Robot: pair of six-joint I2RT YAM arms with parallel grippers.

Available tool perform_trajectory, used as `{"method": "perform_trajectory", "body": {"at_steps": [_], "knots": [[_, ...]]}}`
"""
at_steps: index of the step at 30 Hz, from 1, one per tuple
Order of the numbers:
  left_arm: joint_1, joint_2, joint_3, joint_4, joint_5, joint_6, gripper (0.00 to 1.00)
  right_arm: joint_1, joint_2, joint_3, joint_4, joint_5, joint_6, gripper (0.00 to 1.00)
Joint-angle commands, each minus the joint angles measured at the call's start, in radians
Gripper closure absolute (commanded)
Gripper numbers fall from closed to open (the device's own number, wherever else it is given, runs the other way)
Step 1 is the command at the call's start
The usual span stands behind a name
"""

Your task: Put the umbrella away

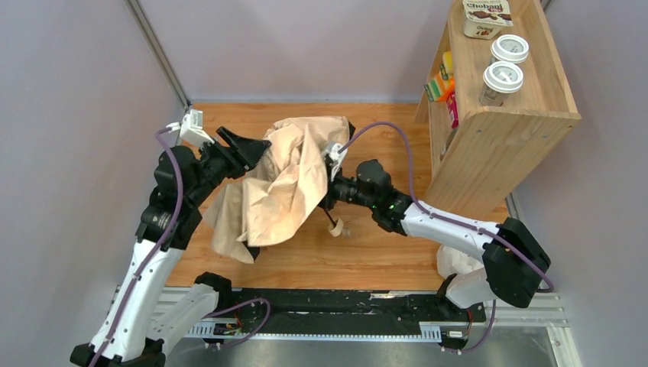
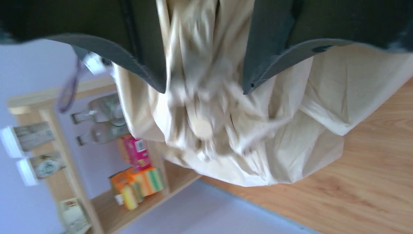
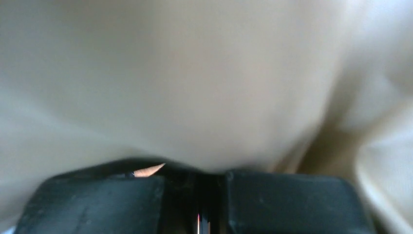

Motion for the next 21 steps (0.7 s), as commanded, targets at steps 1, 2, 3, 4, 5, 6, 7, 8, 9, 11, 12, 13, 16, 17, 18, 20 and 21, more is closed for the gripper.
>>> {"method": "perform_trajectory", "body": {"at_steps": [1,2,3,4,5,6,7,8,9,11,12,13,16,17,18,20,21], "knots": [[0.003,-0.113,-0.052,0.19,0.105,0.045,0.33,-0.108,-0.075,-0.004,0.186,-0.206,0.105,1.0],[0.005,-0.117,-0.05,0.191,0.11,0.058,0.32,-0.115,-0.083,0.005,0.168,-0.233,0.101,1.0],[0.005,-0.125,-0.047,0.189,0.128,0.07,0.32,-0.124,-0.091,0.008,0.154,-0.253,0.102,1.0],[0.005,-0.13,-0.029,0.166,0.134,0.093,0.32,-0.133,-0.097,0.011,0.149,-0.271,0.111,1.0],[0.005,-0.131,-0.014,0.146,0.145,0.11,0.32,-0.145,-0.102,0.011,0.149,-0.288,0.121,1.0],[0.005,-0.134,0.009,0.116,0.151,0.14,0.32,-0.157,-0.106,0.011,0.146,-0.302,0.131,1.0],[0.005,-0.146,0.022,0.103,0.169,0.154,0.35,-0.167,-0.114,0.011,0.14,-0.311,0.134,1.0],[0.005,-0.151,0.031,0.086,0.183,0.186,0.37,-0.176,-0.12,0.011,0.125,-0.305,0.133,1.0],[0.005,-0.171,0.037,0.077,0.2,0.2,0.39,-0.182,-0.123,0.013,0.11,-0.29,0.127,1.0],[0.005,-0.197,0.062,0.037,0.229,0.248,0.49,-0.196,-0.115,0.027,0.067,-0.267,0.121,1.0],[0.005,-0.202,0.091,0.002,0.248,0.284,0.55,-0.203,-0.111,0.037,0.051,-0.264,0.122,1.0],[0.006,-0.209,0.101,-0.012,0.293,0.3,0.61,-0.21,-0.108,0.042,0.045,-0.265,0.124,1.0],[0.005,-0.2,0.144,-0.043,0.425,0.303,0.73,-0.211,-0.1,0.059,0.038,-0.279,0.122,1.0],[0.005,-0.188,0.146,-0.034,0.45,0.285,0.78,-0.211,-0.097,0.064,0.037,-0.276,0.124,1.0],[0.005,-0.183,0.132,0.005,0.514,0.27,0.83,-0.211,-0.092,0.067,0.039,-0.276,0.125,1.0],[0.005,-0.162,0.099,0.08,0.611,0.216,0.85,-0.211,-0.085,0.074,0.042,-0.282,0.134,1.0],[0.003,-0.13,0.089,0.098,0.643,0.178,0.86,-0.211,-0.08,0.08,0.047,-0.289,0.144,1.0]]}}
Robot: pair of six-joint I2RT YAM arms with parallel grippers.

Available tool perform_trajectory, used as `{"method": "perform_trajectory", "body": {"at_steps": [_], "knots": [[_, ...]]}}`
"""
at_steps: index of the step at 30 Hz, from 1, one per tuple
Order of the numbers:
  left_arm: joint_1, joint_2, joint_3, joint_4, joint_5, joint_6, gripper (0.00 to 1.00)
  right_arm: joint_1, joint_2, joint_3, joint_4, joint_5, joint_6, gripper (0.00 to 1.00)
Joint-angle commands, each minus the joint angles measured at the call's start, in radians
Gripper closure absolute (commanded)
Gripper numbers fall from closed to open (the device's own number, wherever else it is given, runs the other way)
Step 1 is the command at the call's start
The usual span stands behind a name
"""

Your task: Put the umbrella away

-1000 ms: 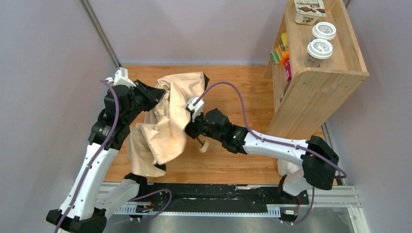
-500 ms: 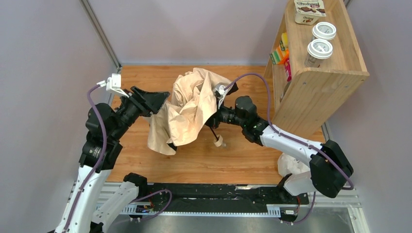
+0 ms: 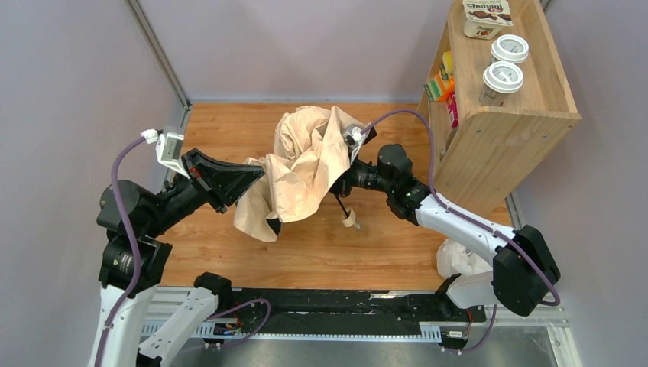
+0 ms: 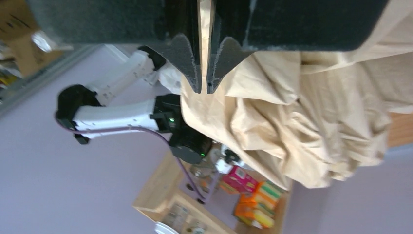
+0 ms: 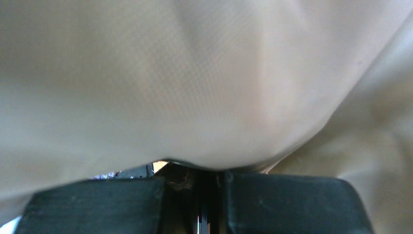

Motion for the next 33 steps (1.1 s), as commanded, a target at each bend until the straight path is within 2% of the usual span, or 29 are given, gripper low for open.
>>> {"method": "perform_trajectory", "body": {"at_steps": [1,4,6,8,10,12,15,19,21,22,23,24,25,27,29,33], "knots": [[0.003,0.114,-0.053,0.105,0.276,-0.08,0.89,0.0,-0.003,0.08,0.088,-0.04,0.031,1.0],[0.001,0.176,-0.097,0.169,0.309,-0.137,0.92,0.003,-0.003,0.082,0.132,-0.092,0.071,1.0],[0.001,0.202,-0.174,0.383,0.312,-0.2,0.92,0.012,-0.006,0.084,0.143,-0.13,0.078,1.0],[-0.006,0.277,-0.177,0.616,0.341,-0.255,0.92,0.027,0.0,0.084,0.155,-0.171,0.091,1.0],[-0.029,0.398,-0.128,0.778,0.356,-0.33,0.92,0.043,0.012,0.076,0.21,-0.193,0.129,1.0],[-0.084,0.53,-0.047,0.887,0.378,-0.373,0.94,0.049,0.033,0.07,0.29,-0.205,0.185,1.0],[-0.114,0.622,0.006,0.891,0.353,-0.345,0.95,0.049,0.056,0.068,0.352,-0.207,0.245,1.0],[-0.103,0.563,0.018,0.719,0.381,-0.198,0.9,0.035,0.046,0.065,0.336,-0.222,0.246,1.0],[-0.102,0.484,0.027,0.554,0.389,-0.075,0.8,0.014,0.041,0.055,0.336,-0.233,0.246,1.0],[-0.102,0.454,0.029,0.424,0.369,-0.032,0.71,0.004,0.037,0.045,0.344,-0.235,0.252,1.0],[-0.099,0.376,0.03,0.344,0.34,0.069,0.68,-0.003,0.029,0.041,0.344,-0.236,0.247,1.0],[-0.097,0.33,0.044,0.183,0.259,0.112,0.62,-0.008,0.023,0.039,0.329,-0.241,0.235,1.0],[-0.097,0.26,0.052,0.12,0.203,0.176,0.59,-0.009,0.012,0.038,0.304,-0.242,0.218,1.0],[-0.092,0.15,0.05,-0.046,0.085,0.215,0.59,-0.009,0.0,0.044,0.246,-0.248,0.171,1.0],[-0.094,0.081,0.035,-0.099,0.037,0.209,0.59,-0.009,-0.006,0.048,0.215,-0.253,0.146,1.0],[-0.094,0.017,-0.014,-0.178,-0.099,0.159,0.74,-0.009,-0.014,0.053,0.209,-0.297,0.144,1.0]]}}
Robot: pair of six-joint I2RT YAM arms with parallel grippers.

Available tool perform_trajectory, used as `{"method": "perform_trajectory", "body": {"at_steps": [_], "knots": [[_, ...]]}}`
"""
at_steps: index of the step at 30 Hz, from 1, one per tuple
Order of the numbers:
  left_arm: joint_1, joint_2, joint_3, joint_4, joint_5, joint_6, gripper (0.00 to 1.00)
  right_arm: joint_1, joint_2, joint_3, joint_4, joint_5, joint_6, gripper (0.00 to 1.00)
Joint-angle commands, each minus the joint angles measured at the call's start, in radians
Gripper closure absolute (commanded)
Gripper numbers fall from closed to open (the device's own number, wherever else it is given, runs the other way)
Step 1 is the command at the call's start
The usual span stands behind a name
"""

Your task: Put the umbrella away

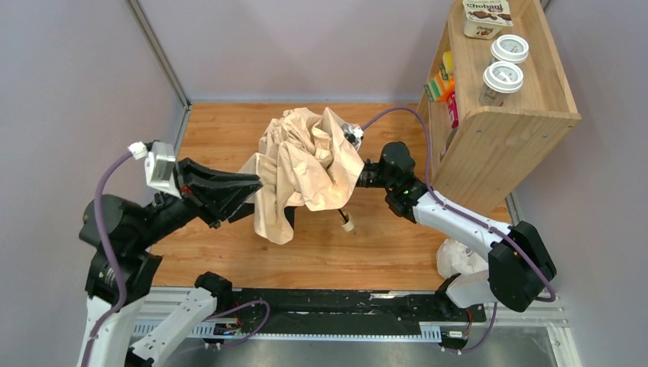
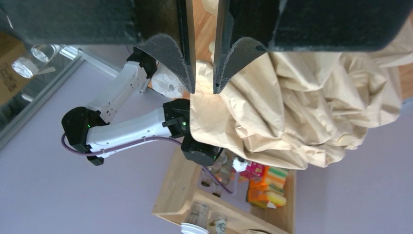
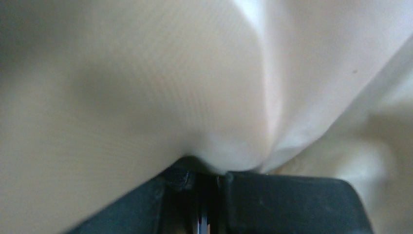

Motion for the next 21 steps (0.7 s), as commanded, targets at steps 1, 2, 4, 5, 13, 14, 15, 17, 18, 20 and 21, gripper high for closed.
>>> {"method": "perform_trajectory", "body": {"at_steps": [1,2,4,5,13,14,15,17,18,20,21], "knots": [[0.005,-0.015,-0.059,-0.204,-0.225,0.025,0.77,0.0,-0.055,0.035,0.048,-0.072,-0.039,1.0],[0.005,-0.022,-0.098,-0.158,-0.225,0.016,0.77,0.0,-0.058,0.033,0.052,-0.087,-0.038,1.0],[0.005,-0.012,-0.163,-0.042,-0.169,-0.029,0.76,0.0,-0.063,0.03,0.077,-0.11,-0.024,1.0],[0.005,0.028,-0.181,0.007,-0.081,-0.088,0.76,0.001,-0.063,0.027,0.101,-0.123,-0.006,1.0],[-0.009,0.203,-0.197,0.33,0.126,-0.16,0.75,-0.019,-0.075,0.018,0.097,-0.129,-0.065,1.0],[-0.009,0.173,-0.183,0.315,0.135,-0.146,0.7,-0.032,-0.075,0.009,0.095,-0.133,-0.093,1.0],[-0.008,0.157,-0.177,0.292,0.143,-0.115,0.66,-0.045,-0.08,0.005,0.094,-0.136,-0.114,1.0],[-0.009,0.096,-0.163,0.191,0.128,-0.042,0.61,-0.077,-0.091,-0.001,0.089,-0.141,-0.188,1.0],[-0.008,0.053,-0.163,0.159,0.083,-0.012,0.6,-0.089,-0.092,0.001,0.088,-0.152,-0.22,1.0],[-0.009,-0.045,-0.174,0.063,-0.043,0.069,0.61,-0.106,-0.091,0.007,0.083,-0.204,-0.307,1.0],[-0.008,-0.077,-0.194,0.01,-0.119,0.089,0.66,-0.115,-0.091,0.012,0.088,-0.237,-0.343,1.0]]}}
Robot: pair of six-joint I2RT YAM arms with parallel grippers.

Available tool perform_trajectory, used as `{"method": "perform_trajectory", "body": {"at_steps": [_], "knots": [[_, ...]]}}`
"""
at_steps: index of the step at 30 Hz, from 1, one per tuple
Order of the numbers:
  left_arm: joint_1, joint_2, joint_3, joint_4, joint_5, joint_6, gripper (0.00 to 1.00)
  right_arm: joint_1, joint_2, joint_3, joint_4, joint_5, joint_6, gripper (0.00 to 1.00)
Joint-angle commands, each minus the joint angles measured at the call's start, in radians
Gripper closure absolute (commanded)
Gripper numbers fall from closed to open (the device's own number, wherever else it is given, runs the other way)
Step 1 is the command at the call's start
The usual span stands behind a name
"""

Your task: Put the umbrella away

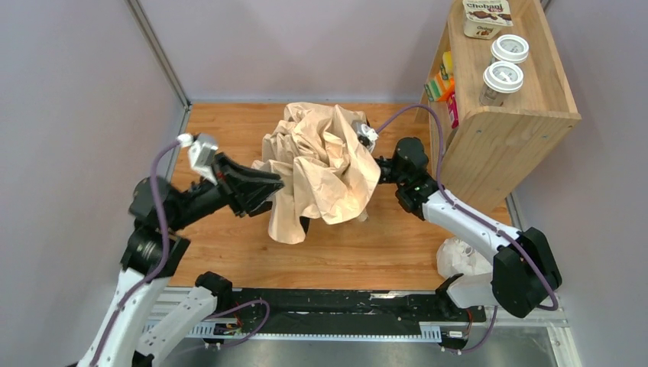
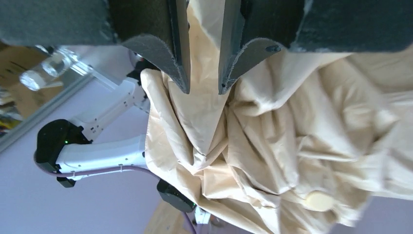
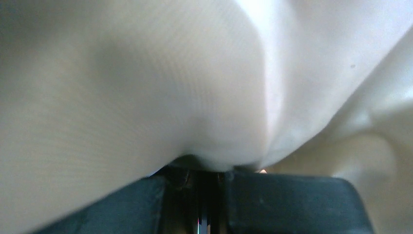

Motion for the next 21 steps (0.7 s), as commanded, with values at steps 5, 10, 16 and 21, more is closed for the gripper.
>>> {"method": "perform_trajectory", "body": {"at_steps": [5,10,16,21], "knots": [[-0.002,-0.315,-0.014,-0.404,-0.89,0.061,0.76,-0.06,-0.054,0.04,0.152,-0.255,-0.245,1.0],[0.0,-0.178,0.044,-0.538,-0.928,0.039,0.78,-0.06,-0.078,0.066,0.179,-0.315,-0.199,1.0],[-0.002,-0.119,0.055,-0.529,-0.864,0.003,0.86,-0.06,-0.146,0.08,0.07,-0.252,-0.268,1.0],[-0.002,-0.122,-0.025,-0.436,-0.748,-0.051,0.91,-0.043,-0.177,0.048,0.136,-0.148,-0.254,1.0]]}}
